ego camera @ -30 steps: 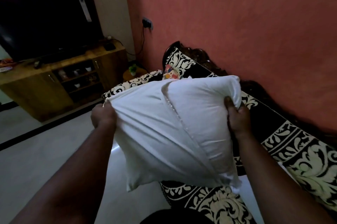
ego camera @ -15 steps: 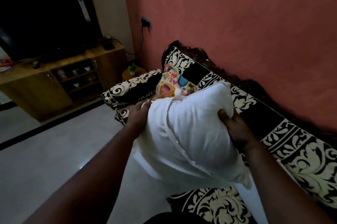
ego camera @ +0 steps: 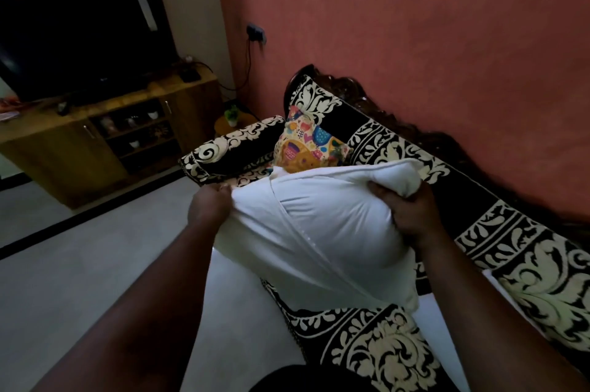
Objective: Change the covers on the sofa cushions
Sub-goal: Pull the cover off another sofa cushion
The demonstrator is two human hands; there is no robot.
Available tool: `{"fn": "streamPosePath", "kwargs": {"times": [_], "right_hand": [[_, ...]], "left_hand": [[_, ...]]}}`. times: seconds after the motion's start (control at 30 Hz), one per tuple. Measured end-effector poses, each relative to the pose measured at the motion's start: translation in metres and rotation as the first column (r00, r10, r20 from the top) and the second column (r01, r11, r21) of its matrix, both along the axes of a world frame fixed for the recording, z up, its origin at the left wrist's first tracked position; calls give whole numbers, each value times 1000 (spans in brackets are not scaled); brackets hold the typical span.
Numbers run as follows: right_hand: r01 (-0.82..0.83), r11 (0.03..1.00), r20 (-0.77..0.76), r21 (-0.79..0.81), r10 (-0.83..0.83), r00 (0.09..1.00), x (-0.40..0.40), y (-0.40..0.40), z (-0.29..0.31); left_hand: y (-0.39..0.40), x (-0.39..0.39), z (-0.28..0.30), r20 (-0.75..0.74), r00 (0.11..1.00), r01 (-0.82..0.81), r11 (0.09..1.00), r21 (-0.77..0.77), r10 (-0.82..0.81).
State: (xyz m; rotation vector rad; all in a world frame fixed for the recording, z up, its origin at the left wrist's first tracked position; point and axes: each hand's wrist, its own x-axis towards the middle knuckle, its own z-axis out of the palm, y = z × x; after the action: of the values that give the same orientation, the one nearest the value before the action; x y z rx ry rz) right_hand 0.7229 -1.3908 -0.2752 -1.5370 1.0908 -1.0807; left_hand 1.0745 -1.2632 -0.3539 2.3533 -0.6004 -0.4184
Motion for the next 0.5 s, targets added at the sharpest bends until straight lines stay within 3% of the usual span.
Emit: {"fn": "streamPosePath", "kwargs": {"times": [0.13, 0.27, 0.37, 0.43, 0.5], "right_hand": [[108, 994, 113, 2, -108, 988, -5, -6, 13], [300, 950, 186, 87, -311, 932, -37, -23, 21], [390, 912, 191, 129, -409, 892, -47, -30, 23], [325, 941, 299, 92, -338, 892, -28, -28, 25], [319, 946, 309, 60, -322, 895, -4, -21, 21]], "left_hand": [[2, 8, -3, 60, 998, -5, 984, 180, -6], [38, 28, -23, 77, 994, -90, 963, 254, 73], [41, 24, -33, 48, 998, 36, 985, 169, -45], [24, 11, -26, 18, 996, 92, 995, 47, -93], [0, -10, -13, -19, 985, 172, 984, -54, -174]]}}
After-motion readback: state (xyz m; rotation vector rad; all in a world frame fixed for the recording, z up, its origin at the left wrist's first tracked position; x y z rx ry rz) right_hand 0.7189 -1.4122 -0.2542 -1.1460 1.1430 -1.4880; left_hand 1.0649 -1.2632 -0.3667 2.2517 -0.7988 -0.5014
